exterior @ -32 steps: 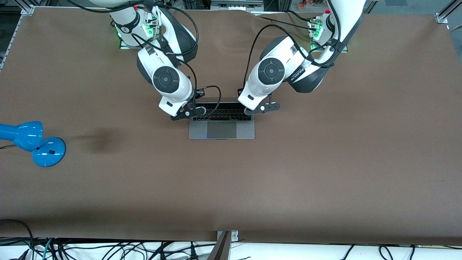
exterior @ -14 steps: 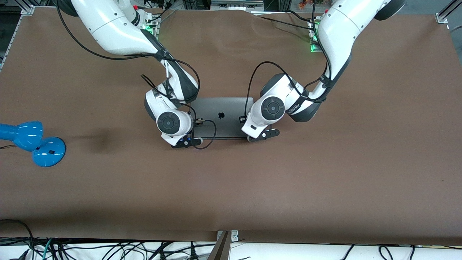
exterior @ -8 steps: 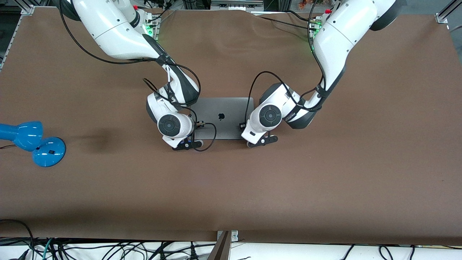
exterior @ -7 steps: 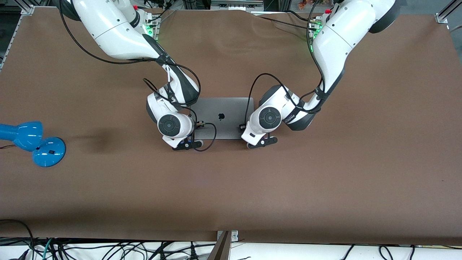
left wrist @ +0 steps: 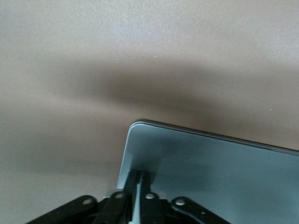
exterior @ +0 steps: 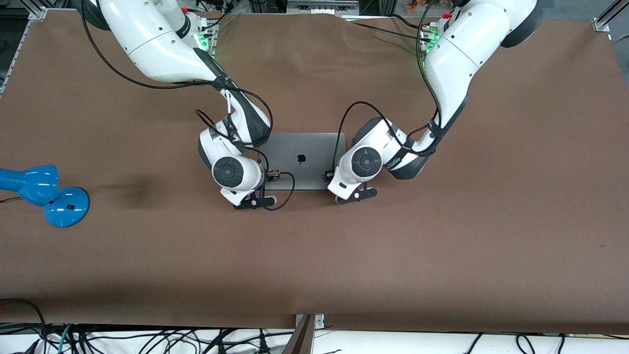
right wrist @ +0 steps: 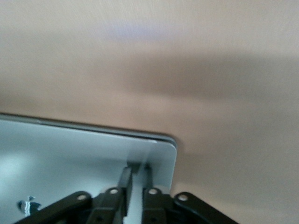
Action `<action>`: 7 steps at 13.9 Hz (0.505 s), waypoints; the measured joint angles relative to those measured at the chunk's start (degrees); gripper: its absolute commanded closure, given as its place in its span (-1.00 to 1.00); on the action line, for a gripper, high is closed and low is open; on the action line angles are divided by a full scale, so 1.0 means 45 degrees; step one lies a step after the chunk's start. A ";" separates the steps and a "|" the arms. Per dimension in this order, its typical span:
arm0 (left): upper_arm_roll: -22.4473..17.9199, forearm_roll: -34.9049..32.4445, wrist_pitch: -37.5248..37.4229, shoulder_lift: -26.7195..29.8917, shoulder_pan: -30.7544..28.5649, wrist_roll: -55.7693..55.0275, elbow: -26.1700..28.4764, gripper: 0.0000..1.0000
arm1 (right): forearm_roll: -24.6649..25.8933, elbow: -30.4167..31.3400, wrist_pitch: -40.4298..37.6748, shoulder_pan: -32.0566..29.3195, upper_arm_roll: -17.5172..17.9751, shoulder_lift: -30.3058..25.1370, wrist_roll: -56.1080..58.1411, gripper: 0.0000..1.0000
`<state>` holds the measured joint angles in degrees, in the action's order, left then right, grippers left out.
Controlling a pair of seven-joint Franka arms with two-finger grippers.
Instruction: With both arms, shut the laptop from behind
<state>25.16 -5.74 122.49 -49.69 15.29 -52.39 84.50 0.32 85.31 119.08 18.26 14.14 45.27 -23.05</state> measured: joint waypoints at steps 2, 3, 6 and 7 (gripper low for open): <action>-0.0023 -0.0019 0.0007 -0.0001 -0.0026 0.0000 -0.0101 -1.00 | 0.0014 -0.0520 -0.0435 -0.0023 -0.0030 -0.0221 0.0000 -1.00; -0.0025 -0.0022 0.0006 0.0004 -0.0043 0.0000 -0.0160 -1.00 | 0.0014 -0.0706 -0.0857 -0.0124 -0.0075 -0.0490 0.0000 -1.00; -0.0009 -0.0030 -0.1003 0.0386 -0.0052 0.0015 -0.0392 -1.00 | 0.0014 -0.0860 -0.1757 -0.0868 -0.0108 -0.1442 0.0004 -1.00; -0.0008 -0.0042 -0.1752 0.0745 -0.0062 0.0050 -0.0493 -1.00 | 0.0014 -0.0870 -0.1953 -0.1122 -0.0114 -0.1751 0.0008 -1.00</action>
<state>25.13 -5.93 114.60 -46.34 15.01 -52.16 82.28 0.38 81.39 110.29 13.21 13.63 37.39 -23.01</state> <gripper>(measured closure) 0.137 0.075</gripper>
